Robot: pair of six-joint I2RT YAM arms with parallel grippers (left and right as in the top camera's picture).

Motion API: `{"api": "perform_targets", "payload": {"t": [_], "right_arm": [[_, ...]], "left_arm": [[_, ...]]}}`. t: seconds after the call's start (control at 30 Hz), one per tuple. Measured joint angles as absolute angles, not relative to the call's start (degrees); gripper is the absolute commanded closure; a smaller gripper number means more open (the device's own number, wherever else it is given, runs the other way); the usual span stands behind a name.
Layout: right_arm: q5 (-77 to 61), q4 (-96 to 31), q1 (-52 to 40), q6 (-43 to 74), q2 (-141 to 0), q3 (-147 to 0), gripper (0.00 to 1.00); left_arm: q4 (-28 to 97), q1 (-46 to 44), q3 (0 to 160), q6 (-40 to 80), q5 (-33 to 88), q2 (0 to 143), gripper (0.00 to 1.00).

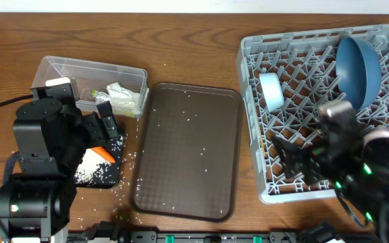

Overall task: Sort waste into correct bins and load items into the dishwasher rack
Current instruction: 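Release the chopstick in the rack and withdraw the right gripper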

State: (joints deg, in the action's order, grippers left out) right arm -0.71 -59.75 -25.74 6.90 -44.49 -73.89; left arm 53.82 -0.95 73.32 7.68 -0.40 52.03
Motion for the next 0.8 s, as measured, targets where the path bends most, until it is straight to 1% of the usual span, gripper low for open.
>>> {"api": "perform_targets", "payload": {"t": [0.1, 0.2, 0.53, 0.8], "right_arm": [[0.3, -60.1, -25.7, 3.9, -41.1, -72.9, 0.01], [1.0, -58.8, -25.4, 2.2, -37.7, -68.7, 0.01], [0.8, -41.8, -17.6, 0.7, -20.9, -41.6, 0.01], [0.6, -36.1, -15.5, 0.6, -5.0, -24.5, 0.01]], "left_arm": [[53.8, -1.0, 73.3, 7.7, -0.4, 52.0, 0.02], [53.8, -1.0, 73.3, 7.7, -0.4, 52.0, 0.02], [53.8, -1.0, 73.3, 7.7, -0.4, 52.0, 0.02], [53.8, -1.0, 73.3, 7.7, -0.4, 52.0, 0.02]]}}
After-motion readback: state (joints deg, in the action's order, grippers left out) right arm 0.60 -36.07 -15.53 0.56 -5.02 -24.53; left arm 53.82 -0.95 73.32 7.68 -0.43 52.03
